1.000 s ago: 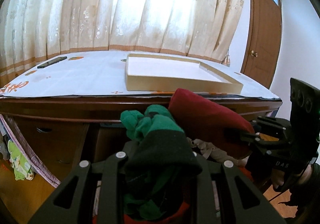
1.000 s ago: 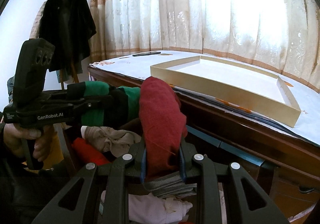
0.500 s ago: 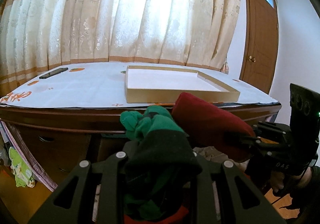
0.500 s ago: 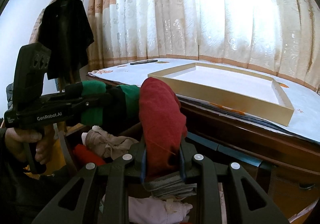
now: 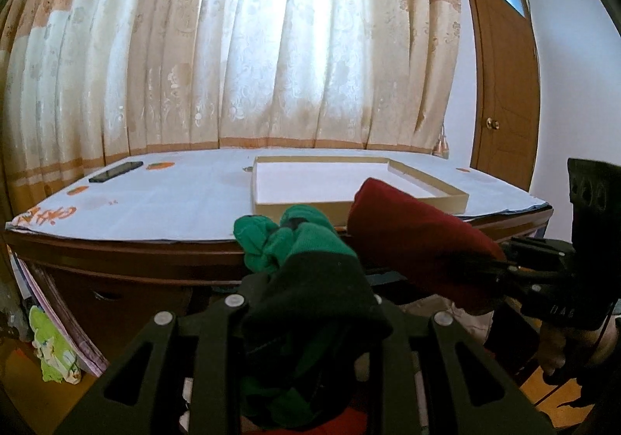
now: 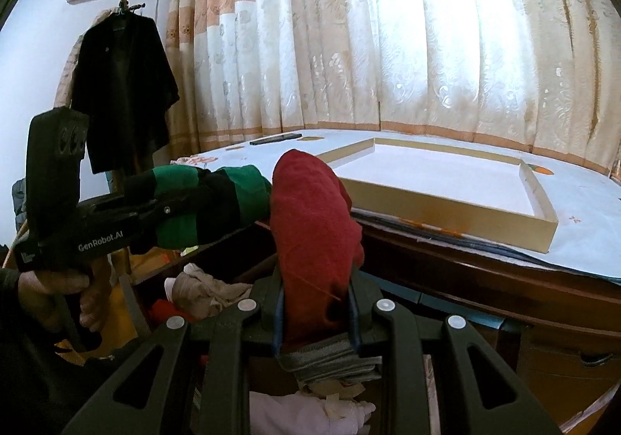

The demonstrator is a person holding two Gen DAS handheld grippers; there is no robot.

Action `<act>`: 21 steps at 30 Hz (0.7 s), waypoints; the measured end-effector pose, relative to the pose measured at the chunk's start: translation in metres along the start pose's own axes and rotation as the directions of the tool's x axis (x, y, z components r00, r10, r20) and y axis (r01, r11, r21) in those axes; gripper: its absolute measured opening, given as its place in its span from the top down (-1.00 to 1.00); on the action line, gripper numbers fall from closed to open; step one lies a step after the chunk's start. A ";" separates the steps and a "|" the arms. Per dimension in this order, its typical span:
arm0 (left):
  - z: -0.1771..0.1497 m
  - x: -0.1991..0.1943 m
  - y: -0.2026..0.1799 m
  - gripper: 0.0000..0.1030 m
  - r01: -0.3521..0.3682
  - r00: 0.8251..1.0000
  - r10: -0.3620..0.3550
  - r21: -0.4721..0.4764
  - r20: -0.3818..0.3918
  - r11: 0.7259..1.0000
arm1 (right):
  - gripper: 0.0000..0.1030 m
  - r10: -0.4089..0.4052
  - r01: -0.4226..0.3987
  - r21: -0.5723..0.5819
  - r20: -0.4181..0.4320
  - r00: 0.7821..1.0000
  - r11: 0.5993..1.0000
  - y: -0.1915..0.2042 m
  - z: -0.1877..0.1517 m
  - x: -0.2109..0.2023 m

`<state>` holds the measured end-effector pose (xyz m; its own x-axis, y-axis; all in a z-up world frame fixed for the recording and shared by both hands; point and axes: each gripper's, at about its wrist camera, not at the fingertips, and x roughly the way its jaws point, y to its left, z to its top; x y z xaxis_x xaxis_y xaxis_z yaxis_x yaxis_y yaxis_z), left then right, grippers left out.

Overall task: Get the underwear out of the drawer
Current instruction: 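Carry both held socks up toward the cardboard tray on the table, then move both held socks over the cardboard tray and lower them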

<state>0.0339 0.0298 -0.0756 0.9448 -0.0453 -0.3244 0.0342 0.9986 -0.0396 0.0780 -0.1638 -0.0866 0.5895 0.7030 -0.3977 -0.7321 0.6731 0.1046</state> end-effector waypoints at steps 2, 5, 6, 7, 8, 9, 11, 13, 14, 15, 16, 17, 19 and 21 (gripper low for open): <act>0.002 -0.001 -0.001 0.57 -0.013 1.000 0.013 0.008 0.013 1.000 | 0.47 -0.005 0.005 0.005 0.014 1.000 1.000 -0.001 0.001 -0.002; 0.004 -0.003 0.000 0.57 -0.020 0.999 0.020 0.010 0.031 1.000 | 0.47 -0.015 0.014 0.013 0.031 0.999 1.000 -0.002 0.002 -0.004; 0.004 -0.003 0.000 0.57 -0.021 0.999 0.021 0.012 0.035 1.000 | 0.47 -0.018 0.018 0.014 0.036 0.999 1.000 -0.003 0.002 -0.005; 0.005 -0.003 0.000 0.57 -0.023 0.999 0.022 0.016 0.040 1.000 | 0.47 -0.020 0.020 0.014 0.039 0.999 1.000 -0.002 0.003 -0.005; 0.006 -0.003 0.000 0.57 -0.025 0.999 0.024 0.019 0.046 1.000 | 0.47 -0.022 0.021 0.016 0.043 0.999 1.000 -0.003 0.003 -0.006; 0.007 -0.004 0.000 0.57 -0.027 0.998 0.026 0.022 0.053 0.999 | 0.47 -0.025 0.024 0.018 0.048 0.999 1.000 -0.004 0.004 -0.007; 0.008 -0.004 0.000 0.57 -0.030 0.998 0.028 0.027 0.063 0.999 | 0.47 -0.030 0.029 0.023 0.055 0.998 0.999 -0.005 0.005 -0.007; 0.010 -0.004 -0.001 0.57 -0.036 0.997 0.033 0.034 0.074 0.999 | 0.47 -0.031 0.029 0.029 0.059 0.998 0.999 -0.007 0.006 -0.009; 0.011 -0.005 -0.001 0.57 -0.036 0.996 0.033 0.035 0.078 0.999 | 0.47 -0.032 0.030 0.031 0.060 0.998 0.999 -0.007 0.006 -0.009; 0.012 -0.005 -0.001 0.57 -0.034 0.996 0.031 0.036 0.079 0.999 | 0.47 -0.032 0.030 0.032 0.060 0.998 0.999 -0.007 0.006 -0.009; 0.013 -0.004 -0.001 0.57 -0.033 0.996 0.030 0.038 0.080 0.999 | 0.47 -0.030 0.029 0.034 0.058 0.998 0.999 -0.007 0.006 -0.008; 0.014 -0.004 -0.001 0.57 -0.033 0.996 0.029 0.041 0.081 0.999 | 0.47 -0.030 0.028 0.034 0.058 0.998 0.999 -0.008 0.005 -0.008; 0.016 -0.003 -0.002 0.57 -0.030 0.996 0.027 0.044 0.081 0.999 | 0.47 -0.030 0.028 0.032 0.058 0.998 0.999 -0.007 0.005 -0.009; 0.019 -0.001 -0.004 0.57 -0.033 0.996 0.028 0.050 0.084 0.998 | 0.47 -0.031 0.029 0.032 0.060 0.998 0.999 -0.007 0.006 -0.009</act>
<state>0.0392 0.0268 -0.0570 0.9696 -0.0146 -0.2444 0.0197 0.9996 0.0183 0.0799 -0.1734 -0.0788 0.6313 0.6942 -0.3458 -0.7032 0.7004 0.1222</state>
